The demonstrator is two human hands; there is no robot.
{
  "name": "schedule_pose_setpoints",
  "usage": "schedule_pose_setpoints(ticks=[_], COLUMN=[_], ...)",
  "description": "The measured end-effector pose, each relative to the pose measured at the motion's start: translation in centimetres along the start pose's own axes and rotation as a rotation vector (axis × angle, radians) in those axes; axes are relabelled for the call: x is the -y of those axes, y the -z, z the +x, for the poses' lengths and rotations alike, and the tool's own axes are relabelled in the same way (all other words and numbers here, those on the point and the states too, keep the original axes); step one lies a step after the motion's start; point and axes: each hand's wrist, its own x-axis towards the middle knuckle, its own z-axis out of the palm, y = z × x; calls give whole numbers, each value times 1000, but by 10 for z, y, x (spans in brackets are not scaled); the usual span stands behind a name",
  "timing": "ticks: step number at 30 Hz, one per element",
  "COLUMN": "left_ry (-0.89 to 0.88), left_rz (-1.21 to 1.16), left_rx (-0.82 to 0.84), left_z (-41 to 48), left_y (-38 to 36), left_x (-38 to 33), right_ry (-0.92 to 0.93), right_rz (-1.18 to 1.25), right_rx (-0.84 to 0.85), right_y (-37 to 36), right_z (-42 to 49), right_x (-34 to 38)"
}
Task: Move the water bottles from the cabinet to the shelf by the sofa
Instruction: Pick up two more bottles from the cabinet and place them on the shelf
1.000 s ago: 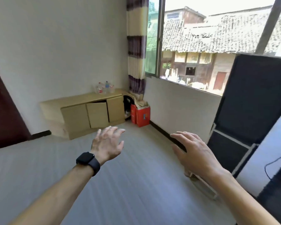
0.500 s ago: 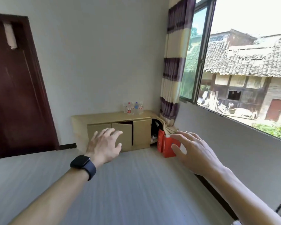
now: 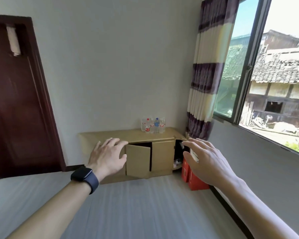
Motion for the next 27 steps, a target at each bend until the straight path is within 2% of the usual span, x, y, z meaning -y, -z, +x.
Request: schedule_pose_setpoints(ticks=[7, 15, 27], left_ry=[-42, -52, 75], left_rz=[-27, -4, -50], left_rx=[-6, -10, 43], left_z=[165, 339, 585], left_y=[-49, -134, -260], left_x=[26, 29, 48], right_ry=[-29, -3, 69], right_rz=[-7, -13, 42], right_rx=[-25, -16, 90], right_y=[-77, -168, -322], right_z=[133, 292, 536], right_x=[-45, -132, -251])
